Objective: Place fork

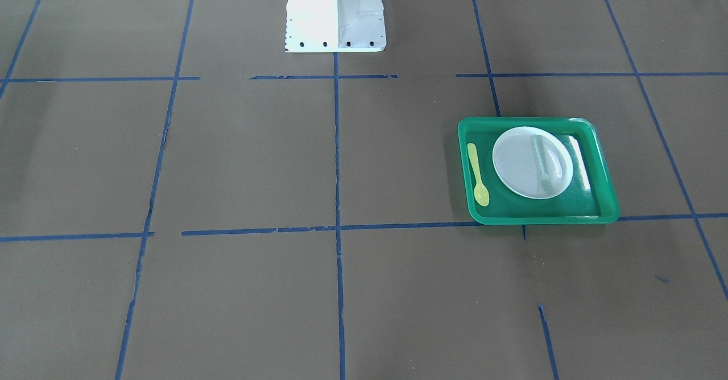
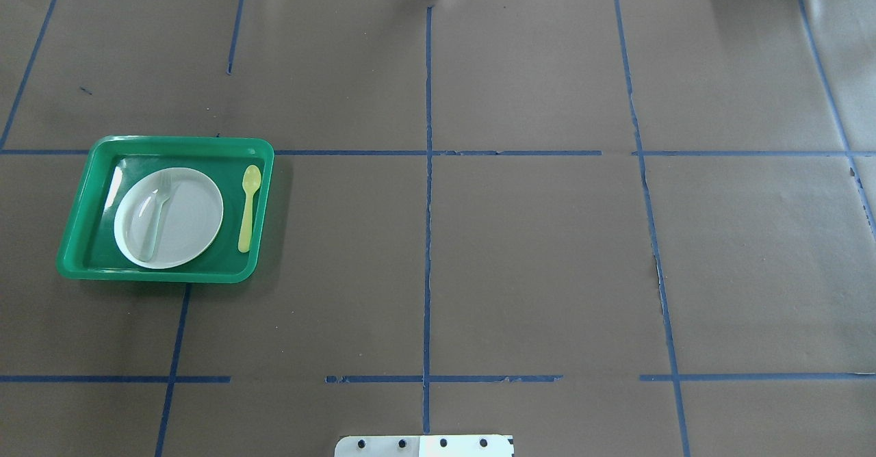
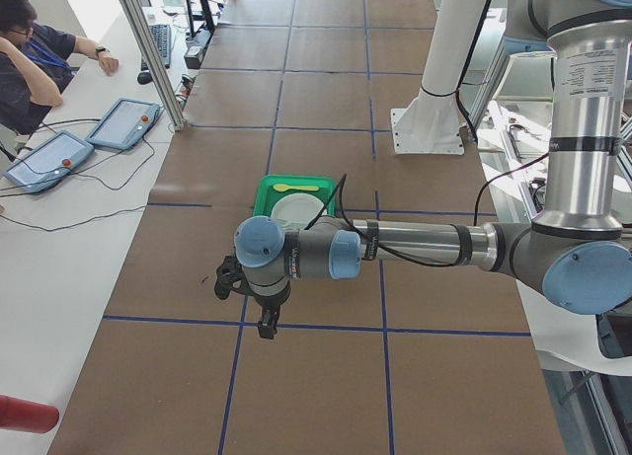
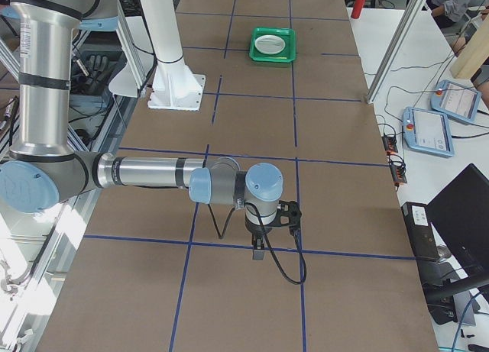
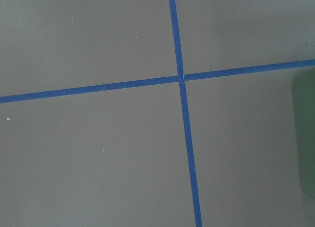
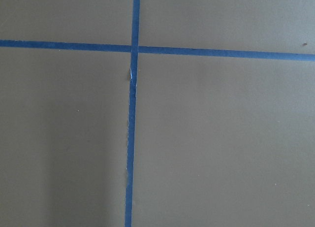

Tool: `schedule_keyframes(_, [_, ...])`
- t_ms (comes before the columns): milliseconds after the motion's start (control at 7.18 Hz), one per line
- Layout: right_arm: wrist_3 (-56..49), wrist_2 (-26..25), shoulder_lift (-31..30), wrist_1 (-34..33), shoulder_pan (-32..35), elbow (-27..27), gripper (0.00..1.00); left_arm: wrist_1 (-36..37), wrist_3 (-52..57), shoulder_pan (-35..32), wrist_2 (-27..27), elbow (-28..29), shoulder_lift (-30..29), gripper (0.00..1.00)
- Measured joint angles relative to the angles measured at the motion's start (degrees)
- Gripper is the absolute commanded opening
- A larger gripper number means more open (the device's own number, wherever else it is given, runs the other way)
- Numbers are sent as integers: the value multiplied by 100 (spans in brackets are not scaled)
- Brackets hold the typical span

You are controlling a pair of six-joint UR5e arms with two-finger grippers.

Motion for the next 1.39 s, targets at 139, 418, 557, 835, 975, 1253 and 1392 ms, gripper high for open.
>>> schedule_keyframes(139, [-2, 0, 0, 0, 0, 0, 100, -52, 6, 2, 0, 20, 0, 100])
schedule_keyframes(418, [2, 0, 0, 0, 0, 0, 100, -214, 17, 7, 0, -6, -8, 100])
schedule_keyframes(557, [2, 0, 0, 0, 1, 0, 100, -356, -1, 13, 1, -32, -20, 100])
schedule_keyframes(835, [-1, 0, 0, 0, 2, 0, 100, -702, -106, 182, 15, -190, -35, 100])
schedule_keyframes(975, [0, 0, 0, 0, 1, 0, 100, -766, -425, 440, 31, -369, -40, 100])
schedule_keyframes(1253, [-3, 0, 0, 0, 0, 0, 100, -865, -1890, 1288, 140, -965, -56, 100])
schedule_keyframes(1392, [-4, 0, 0, 0, 0, 0, 100, -946, -2727, 1690, 196, -1203, -111, 100])
